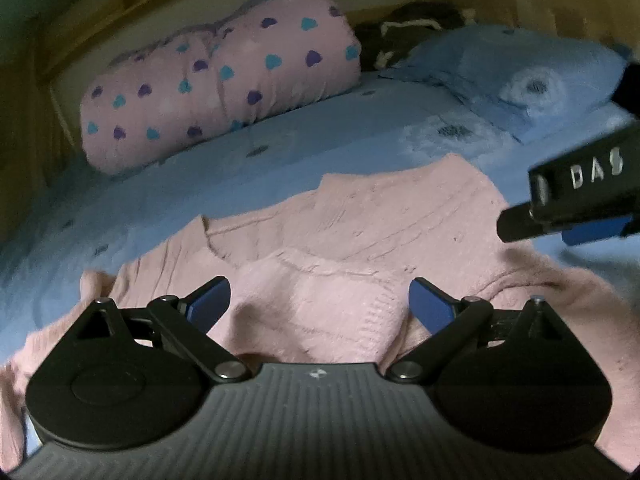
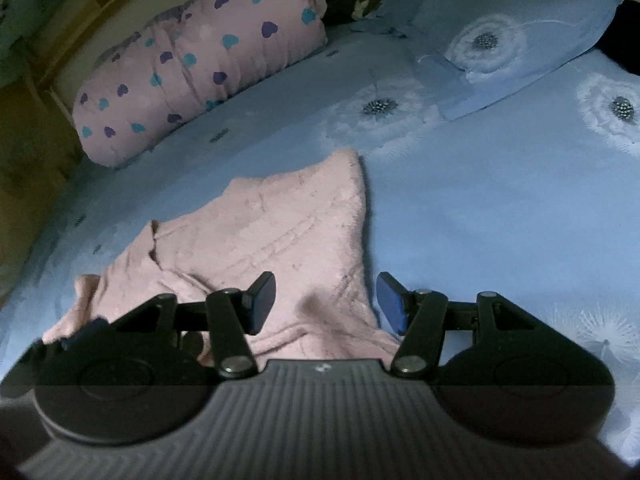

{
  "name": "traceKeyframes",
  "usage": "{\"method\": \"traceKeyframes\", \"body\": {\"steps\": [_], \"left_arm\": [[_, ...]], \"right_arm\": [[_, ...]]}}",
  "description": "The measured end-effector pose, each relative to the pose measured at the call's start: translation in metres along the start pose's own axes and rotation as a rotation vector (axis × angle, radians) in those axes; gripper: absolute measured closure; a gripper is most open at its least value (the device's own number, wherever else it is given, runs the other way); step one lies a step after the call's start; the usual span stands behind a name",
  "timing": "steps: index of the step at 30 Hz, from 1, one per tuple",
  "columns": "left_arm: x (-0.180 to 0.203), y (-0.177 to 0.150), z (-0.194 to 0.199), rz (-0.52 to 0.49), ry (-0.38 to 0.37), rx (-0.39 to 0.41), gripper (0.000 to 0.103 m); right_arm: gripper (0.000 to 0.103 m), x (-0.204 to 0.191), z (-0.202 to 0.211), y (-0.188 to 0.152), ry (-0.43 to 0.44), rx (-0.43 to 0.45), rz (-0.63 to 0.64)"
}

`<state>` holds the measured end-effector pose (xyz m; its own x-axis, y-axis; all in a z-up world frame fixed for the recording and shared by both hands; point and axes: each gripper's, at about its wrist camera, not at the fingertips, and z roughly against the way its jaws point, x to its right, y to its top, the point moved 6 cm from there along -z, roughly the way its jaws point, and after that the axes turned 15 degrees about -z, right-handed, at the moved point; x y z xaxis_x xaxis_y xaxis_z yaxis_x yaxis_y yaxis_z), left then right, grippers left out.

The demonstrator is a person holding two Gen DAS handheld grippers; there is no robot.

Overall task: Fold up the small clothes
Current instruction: 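Grasp the other sleeve with the left gripper and lift it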

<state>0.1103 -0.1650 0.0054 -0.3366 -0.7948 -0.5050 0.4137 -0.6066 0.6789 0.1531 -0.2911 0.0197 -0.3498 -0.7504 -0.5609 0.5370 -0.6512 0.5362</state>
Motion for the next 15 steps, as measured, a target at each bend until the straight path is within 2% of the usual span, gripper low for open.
{"method": "traceKeyframes", "body": {"steps": [3, 5, 6, 7, 10, 13, 15], "left_arm": [[0.011, -0.002, -0.013, -0.031, 0.005, -0.034, 0.005], [0.014, -0.005, -0.02, -0.031, 0.014, -0.051, 0.016], [0.016, -0.006, -0.023, -0.032, 0.013, -0.057, 0.027], [0.016, -0.007, -0.024, -0.024, -0.001, -0.059, 0.046], [0.008, -0.007, -0.023, 0.03, -0.046, -0.067, 0.07], [-0.012, -0.005, -0.014, 0.083, -0.066, -0.043, 0.071], [-0.029, -0.005, -0.005, 0.094, -0.031, -0.021, 0.071]], "right_arm": [[0.043, 0.0, -0.001, 0.0, 0.005, -0.006, -0.003], [0.043, 0.001, -0.001, 0.001, 0.005, -0.005, -0.005], [0.043, 0.002, -0.001, 0.001, 0.005, -0.005, -0.006], [0.044, 0.002, -0.002, 0.001, 0.007, -0.007, -0.006], [0.044, 0.0, -0.002, -0.001, 0.02, -0.017, -0.006], [0.044, -0.003, -0.003, -0.003, 0.028, -0.02, 0.003], [0.044, -0.003, -0.002, -0.003, 0.028, -0.014, -0.003]]}}
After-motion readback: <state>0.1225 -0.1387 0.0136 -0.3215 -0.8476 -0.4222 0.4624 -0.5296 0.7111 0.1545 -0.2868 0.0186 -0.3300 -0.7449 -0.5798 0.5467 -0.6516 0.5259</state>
